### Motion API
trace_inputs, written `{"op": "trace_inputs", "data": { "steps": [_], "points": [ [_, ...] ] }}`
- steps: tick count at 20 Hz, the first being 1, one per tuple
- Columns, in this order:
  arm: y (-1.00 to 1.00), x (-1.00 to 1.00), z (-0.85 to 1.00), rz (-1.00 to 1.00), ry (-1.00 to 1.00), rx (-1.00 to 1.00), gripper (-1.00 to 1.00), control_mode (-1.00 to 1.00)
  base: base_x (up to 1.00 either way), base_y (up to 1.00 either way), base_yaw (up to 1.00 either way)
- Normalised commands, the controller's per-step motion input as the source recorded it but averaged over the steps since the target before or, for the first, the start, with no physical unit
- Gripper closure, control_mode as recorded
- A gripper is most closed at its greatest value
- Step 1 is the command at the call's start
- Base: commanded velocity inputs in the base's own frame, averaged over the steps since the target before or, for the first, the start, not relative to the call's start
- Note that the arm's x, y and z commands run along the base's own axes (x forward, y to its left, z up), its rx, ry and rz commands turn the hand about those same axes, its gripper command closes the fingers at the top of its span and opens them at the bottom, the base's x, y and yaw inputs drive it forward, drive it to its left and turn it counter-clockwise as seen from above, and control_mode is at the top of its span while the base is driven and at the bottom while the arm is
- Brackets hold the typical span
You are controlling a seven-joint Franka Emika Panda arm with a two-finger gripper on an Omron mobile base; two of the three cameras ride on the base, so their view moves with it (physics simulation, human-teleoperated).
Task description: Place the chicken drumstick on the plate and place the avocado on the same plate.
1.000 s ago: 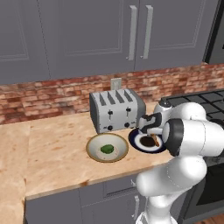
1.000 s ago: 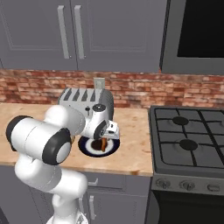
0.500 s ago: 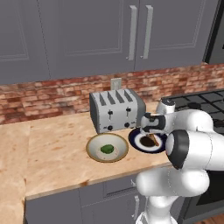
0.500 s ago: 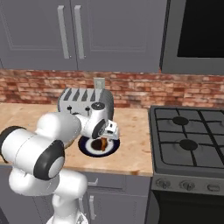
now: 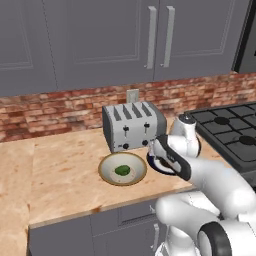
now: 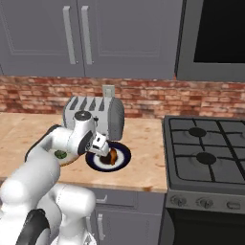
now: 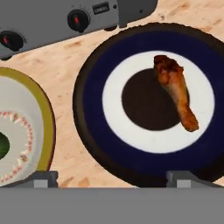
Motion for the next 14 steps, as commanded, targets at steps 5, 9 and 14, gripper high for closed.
{"op": "trace_inputs", "data": {
  "steps": [5, 9, 14],
  "points": [
    [0.97, 0.02, 0.15, 0.04, 0.08, -0.12, -1.00, -1.00, 0.00, 0.00, 0.00],
    [0.61, 0.14, 0.19, 0.08, 0.02, -0.08, -1.00, -1.00, 0.00, 0.00, 0.00],
    [0.59, 0.45, 0.01, 0.09, 0.05, -0.06, -1.00, -1.00, 0.00, 0.00, 0.00]
  ]
}}
